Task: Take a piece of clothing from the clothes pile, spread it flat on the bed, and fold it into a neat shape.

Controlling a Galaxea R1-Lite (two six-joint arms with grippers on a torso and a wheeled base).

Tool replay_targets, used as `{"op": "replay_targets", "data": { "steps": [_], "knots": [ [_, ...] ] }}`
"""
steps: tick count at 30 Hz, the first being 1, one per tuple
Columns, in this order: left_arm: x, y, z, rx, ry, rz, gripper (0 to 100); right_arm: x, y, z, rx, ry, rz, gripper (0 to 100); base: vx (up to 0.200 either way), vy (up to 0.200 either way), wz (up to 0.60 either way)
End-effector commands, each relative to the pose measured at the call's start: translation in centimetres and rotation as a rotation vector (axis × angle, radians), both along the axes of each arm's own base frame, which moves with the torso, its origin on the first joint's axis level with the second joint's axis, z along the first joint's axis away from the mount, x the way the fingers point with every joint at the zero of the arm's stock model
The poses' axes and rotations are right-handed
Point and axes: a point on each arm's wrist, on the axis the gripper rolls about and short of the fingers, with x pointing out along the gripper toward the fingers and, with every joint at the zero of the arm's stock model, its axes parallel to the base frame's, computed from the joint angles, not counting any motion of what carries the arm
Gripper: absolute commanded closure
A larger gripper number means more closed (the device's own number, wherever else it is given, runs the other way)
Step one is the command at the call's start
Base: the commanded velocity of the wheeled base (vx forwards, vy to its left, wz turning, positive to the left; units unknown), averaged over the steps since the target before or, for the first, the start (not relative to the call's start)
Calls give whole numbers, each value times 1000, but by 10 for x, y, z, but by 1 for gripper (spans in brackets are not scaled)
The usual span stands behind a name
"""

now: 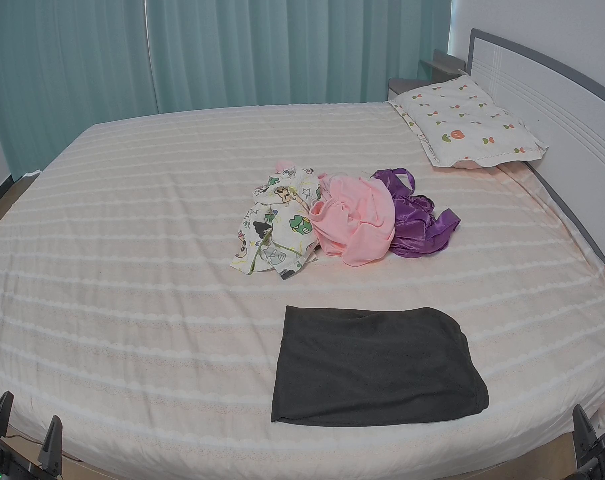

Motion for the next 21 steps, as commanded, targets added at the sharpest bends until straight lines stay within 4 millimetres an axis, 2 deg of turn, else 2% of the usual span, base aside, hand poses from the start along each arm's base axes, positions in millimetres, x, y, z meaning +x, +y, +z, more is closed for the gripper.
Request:
{"op": "replay_targets", "data": {
  "steps": [1,21],
  "knots": [
    [1,0,-5,0,18,1,0,0,0,0,11,-26,-13,0,0,0,0],
    [1,0,-5,0,18,1,0,0,0,0,8,-31,-2,0,0,0,0]
  ]
}}
